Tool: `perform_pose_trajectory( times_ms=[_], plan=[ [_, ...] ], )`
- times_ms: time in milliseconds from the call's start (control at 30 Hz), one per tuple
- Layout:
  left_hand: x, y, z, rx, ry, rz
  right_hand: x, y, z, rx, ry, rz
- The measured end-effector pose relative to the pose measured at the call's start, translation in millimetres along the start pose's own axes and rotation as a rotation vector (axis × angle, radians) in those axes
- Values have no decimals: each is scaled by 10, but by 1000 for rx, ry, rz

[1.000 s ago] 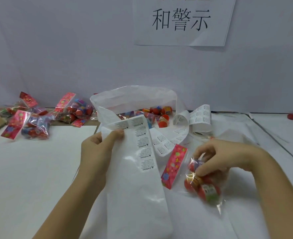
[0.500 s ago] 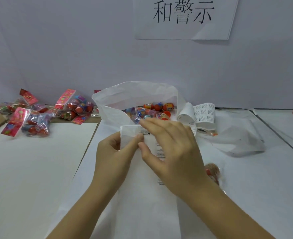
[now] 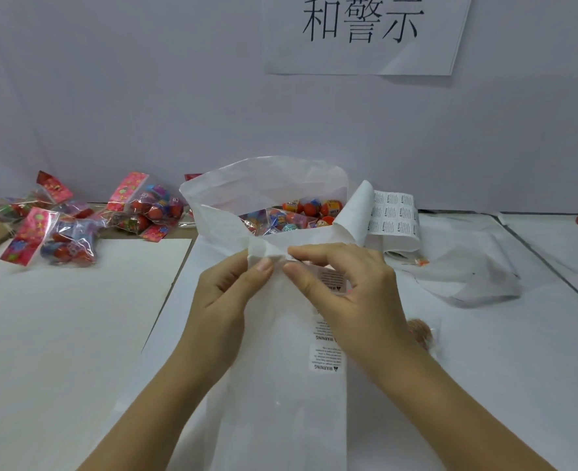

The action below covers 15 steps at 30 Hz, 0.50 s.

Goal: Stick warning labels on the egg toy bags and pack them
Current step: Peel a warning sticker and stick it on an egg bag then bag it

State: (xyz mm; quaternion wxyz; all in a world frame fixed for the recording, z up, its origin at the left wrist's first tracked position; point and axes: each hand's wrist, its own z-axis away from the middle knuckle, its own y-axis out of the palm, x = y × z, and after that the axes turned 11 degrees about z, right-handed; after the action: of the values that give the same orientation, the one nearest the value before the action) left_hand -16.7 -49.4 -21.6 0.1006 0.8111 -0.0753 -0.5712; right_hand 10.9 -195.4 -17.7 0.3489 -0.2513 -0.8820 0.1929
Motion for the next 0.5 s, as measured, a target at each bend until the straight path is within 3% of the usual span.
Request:
perform_pose_trajectory(
  times_ms=[200, 367, 500],
  plan=[
    [61, -33, -3, -13, 8, -242, -44, -61, -51, 67, -70, 141],
    [50, -27, 6, -19, 95, -503, -86, -74, -55, 55, -67, 111],
    [52, -32, 12, -19, 116, -546, -100, -90, -53, 84, -47, 84]
  ],
)
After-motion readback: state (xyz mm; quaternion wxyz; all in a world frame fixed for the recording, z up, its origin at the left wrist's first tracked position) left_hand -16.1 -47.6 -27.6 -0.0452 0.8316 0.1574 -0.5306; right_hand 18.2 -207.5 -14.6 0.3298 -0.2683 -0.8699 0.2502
